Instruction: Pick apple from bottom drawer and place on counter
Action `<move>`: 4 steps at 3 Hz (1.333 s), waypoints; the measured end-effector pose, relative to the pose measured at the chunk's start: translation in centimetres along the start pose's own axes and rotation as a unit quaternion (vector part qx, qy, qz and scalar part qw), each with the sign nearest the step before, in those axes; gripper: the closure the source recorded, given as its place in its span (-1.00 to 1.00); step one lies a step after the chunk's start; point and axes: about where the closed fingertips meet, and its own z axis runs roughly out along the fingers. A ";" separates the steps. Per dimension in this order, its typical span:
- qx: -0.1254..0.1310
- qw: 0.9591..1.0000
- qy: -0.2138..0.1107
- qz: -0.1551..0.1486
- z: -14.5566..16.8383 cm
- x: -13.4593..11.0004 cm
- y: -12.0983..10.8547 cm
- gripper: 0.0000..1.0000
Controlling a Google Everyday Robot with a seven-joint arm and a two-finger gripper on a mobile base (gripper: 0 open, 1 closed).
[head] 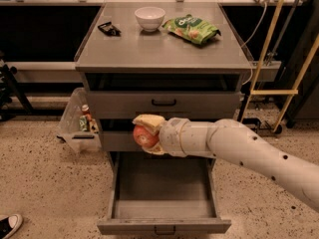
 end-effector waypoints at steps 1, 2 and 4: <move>-0.002 1.000 0.000 -0.014 -0.2 0.9 -1.4 1.00; -0.012 0.998 0.026 -0.047 -0.6 3.7 -6.0 1.00; -0.034 0.997 0.039 -0.061 1.3 11.1 -13.4 1.00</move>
Offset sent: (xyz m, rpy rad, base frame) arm 0.1148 -0.0203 0.1128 -0.1724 -0.1618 -0.0372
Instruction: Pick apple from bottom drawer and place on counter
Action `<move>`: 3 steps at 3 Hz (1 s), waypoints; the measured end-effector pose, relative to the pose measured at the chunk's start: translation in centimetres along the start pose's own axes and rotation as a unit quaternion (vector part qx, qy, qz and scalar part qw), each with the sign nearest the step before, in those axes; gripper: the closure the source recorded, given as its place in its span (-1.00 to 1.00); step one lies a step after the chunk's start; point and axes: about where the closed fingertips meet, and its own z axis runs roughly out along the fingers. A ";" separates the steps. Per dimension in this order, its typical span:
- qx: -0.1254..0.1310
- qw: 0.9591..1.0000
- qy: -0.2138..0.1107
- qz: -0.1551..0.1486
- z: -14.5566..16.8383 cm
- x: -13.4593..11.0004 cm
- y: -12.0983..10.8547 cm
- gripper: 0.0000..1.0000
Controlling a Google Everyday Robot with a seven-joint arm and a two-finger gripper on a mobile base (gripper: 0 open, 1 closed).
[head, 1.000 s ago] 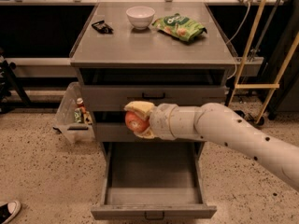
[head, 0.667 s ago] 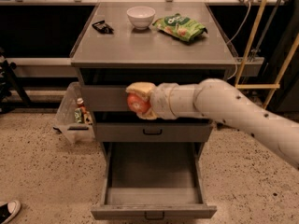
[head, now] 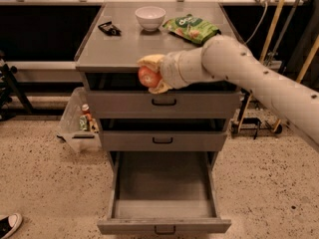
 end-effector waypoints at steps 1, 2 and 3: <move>-0.002 1.000 -0.001 0.014 1.2 4.1 -2.5 1.00; 0.034 0.999 0.023 0.031 -0.7 7.9 -7.4 1.00; 0.063 0.993 0.035 0.090 -2.2 10.8 -10.5 1.00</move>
Offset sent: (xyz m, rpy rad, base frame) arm 0.1273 -0.0512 0.1355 0.1455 -0.0723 -0.1567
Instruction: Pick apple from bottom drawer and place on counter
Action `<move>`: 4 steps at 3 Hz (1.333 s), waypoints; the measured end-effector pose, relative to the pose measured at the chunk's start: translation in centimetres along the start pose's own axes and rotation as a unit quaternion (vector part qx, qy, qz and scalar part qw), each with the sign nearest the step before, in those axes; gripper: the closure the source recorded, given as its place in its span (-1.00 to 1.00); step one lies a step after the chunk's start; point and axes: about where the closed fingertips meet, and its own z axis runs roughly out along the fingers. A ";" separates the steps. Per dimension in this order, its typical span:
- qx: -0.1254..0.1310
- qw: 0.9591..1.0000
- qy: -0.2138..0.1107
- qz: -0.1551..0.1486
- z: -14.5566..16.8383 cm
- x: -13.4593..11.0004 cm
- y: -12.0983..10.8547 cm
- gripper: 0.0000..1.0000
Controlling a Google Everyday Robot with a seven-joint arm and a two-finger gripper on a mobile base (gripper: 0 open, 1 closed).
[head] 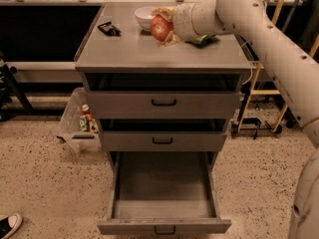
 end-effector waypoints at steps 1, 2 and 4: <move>0.000 1.000 0.000 0.000 0.0 0.0 0.0 1.00; -0.011 0.999 0.007 0.030 0.9 1.0 -0.2 1.00; -0.046 0.983 0.053 0.169 1.5 4.2 0.2 1.00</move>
Offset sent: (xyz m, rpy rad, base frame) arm 0.0367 -0.0090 -0.0047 0.0418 0.1460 -0.1010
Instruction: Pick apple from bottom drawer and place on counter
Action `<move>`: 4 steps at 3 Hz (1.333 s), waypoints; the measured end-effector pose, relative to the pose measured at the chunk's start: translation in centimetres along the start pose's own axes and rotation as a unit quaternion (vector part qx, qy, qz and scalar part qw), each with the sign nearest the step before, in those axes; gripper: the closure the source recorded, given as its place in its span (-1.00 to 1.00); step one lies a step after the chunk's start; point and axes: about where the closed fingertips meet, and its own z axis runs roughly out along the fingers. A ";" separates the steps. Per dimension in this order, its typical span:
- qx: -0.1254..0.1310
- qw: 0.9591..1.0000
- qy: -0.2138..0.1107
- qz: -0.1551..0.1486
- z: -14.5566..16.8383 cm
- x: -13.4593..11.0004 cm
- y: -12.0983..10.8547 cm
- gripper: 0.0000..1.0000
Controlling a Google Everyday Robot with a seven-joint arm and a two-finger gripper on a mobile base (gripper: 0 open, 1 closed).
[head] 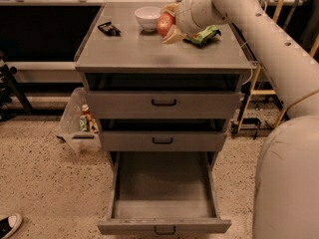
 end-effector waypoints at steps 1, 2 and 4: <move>-0.008 0.997 0.017 0.071 -0.3 0.7 0.3 1.00; -0.005 0.991 0.022 0.131 -0.1 0.8 0.9 1.00; -0.002 0.978 0.035 0.204 0.1 1.2 1.7 1.00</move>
Offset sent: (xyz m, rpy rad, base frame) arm -0.0067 -0.0114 -0.0113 0.2196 0.2409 -0.2577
